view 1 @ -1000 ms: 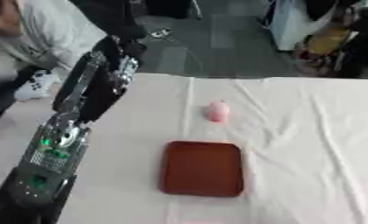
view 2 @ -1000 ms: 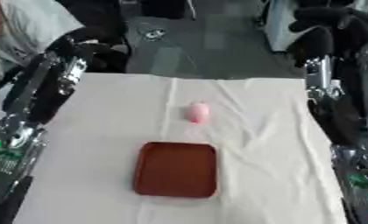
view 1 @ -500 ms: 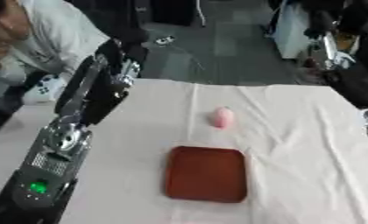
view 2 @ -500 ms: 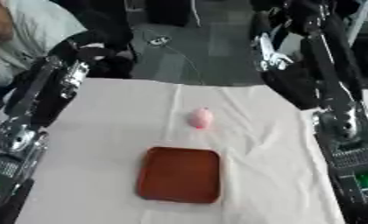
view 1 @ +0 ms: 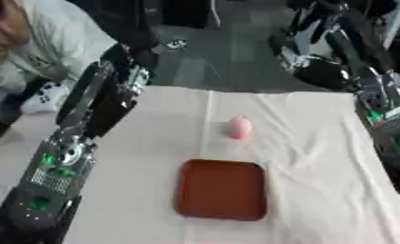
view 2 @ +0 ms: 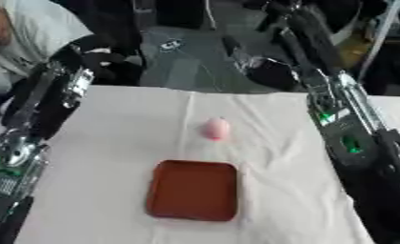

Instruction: Pick up objects on the table and place them in the box.

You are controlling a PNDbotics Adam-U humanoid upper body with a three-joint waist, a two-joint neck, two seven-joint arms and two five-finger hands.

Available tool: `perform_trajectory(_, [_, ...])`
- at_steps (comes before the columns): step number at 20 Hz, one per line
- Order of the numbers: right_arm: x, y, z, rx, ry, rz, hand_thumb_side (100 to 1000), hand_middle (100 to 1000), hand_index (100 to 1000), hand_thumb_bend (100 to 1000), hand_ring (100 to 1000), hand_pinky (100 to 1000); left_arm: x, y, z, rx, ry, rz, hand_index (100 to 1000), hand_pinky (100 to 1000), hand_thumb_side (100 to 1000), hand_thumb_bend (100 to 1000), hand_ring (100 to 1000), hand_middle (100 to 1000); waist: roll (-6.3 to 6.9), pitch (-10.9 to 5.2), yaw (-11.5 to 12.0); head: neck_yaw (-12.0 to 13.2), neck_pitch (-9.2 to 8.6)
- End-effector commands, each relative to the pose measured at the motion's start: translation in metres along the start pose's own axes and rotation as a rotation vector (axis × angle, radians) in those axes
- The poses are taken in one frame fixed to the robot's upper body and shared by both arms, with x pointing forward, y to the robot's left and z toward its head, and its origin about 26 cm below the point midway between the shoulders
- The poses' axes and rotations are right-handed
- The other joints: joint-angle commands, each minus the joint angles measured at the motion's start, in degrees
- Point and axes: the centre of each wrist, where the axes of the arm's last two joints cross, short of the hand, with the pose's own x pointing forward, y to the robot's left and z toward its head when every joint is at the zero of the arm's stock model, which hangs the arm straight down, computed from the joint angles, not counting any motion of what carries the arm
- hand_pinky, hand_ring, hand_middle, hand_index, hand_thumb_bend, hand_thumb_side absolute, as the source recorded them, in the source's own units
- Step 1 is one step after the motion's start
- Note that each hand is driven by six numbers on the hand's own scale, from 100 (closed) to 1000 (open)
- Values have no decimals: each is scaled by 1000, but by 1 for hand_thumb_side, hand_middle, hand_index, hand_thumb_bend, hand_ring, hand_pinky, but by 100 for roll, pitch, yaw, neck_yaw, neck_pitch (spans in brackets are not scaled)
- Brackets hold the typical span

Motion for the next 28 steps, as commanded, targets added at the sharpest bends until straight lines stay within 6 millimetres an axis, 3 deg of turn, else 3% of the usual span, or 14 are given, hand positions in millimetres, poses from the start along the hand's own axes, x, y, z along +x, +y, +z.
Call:
perform_trajectory(1, [-13, 12, -12, 23, 54, 73, 633, 797, 885, 466, 641, 478, 6, 2, -2, -1, -26, 3, 906, 699, 768, 100, 765, 835, 18, -29, 22, -94, -126])
perform_trajectory(2, [-18, 18, -15, 38, 73, 95, 610, 806, 909, 547, 657, 505, 6, 2, -3, 0, -27, 4, 906, 698, 768, 100, 765, 835, 21, -20, 28, -102, -140])
perform_trajectory(3, [-22, 22, -17, 55, 89, 121, 481, 807, 915, 523, 665, 518, 6, 1, -3, 1, -28, 5, 906, 699, 768, 100, 765, 835, 23, -12, 33, -110, -149])
perform_trajectory(4, [-26, 26, -18, 72, 103, 148, 609, 817, 922, 625, 682, 547, 6, 1, -3, 2, -29, 6, 906, 698, 769, 100, 765, 835, 25, -3, 39, -117, -160])
perform_trajectory(8, [-43, 36, -22, 127, 148, 246, 590, 840, 939, 812, 725, 625, 8, 0, -5, 1, -38, 14, 906, 697, 770, 100, 765, 835, 37, 48, 80, -166, -215])
perform_trajectory(17, [-72, 36, -23, 225, 237, 418, 594, 857, 944, 844, 764, 708, 11, -3, -9, -5, -55, 34, 907, 696, 771, 100, 765, 835, 40, 150, 164, -261, -336])
perform_trajectory(28, [-81, 46, -19, 258, 297, 428, 651, 853, 939, 822, 758, 702, 15, -6, -14, -8, -81, 56, 907, 695, 773, 100, 765, 835, 38, 264, 288, -322, -464])
